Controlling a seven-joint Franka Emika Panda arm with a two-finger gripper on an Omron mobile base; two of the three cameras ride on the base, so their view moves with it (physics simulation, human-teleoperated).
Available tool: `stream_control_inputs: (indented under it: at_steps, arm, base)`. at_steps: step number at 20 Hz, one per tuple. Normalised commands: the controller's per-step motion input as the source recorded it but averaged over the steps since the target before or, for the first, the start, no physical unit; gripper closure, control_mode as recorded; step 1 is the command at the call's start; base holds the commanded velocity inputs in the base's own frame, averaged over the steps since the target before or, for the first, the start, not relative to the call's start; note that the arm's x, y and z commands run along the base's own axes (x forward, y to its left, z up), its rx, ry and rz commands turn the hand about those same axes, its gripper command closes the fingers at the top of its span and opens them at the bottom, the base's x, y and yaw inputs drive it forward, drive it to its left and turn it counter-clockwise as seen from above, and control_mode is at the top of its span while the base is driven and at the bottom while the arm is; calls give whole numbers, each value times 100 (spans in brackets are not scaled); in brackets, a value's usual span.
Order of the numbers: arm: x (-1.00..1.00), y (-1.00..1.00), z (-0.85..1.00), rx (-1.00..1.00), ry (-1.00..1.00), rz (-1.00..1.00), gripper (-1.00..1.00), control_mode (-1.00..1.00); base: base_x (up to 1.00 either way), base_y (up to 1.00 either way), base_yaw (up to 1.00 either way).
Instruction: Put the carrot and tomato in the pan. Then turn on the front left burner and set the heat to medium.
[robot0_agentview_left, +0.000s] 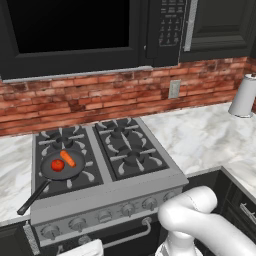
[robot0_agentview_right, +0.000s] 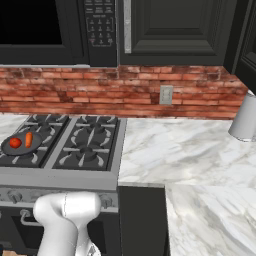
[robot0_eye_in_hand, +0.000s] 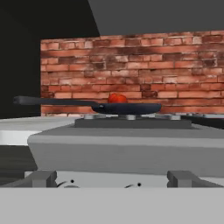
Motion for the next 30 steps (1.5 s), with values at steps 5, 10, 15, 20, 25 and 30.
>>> stream_control_inputs:
  at_steps: [5,10,15,20,25,30]
  arm:
    - [0,10,-3,0,0,0,-100,-100]
    - [0,11,0,0,0,3,-100,-100]
    - [6,0,0,0,0,1,-100,-100]
    - [8,-6,0,0,0,0,-100,-100]
    - [22,0,0,0,0,0,-100,-100]
    - [11,8,0,0,0,0,-100,-100]
  base:
    - [0,0,0]
    - [0,0,0]
    - [0,0,0]
    - [0,0,0]
    - [0,0,0]
    - [0,0,0]
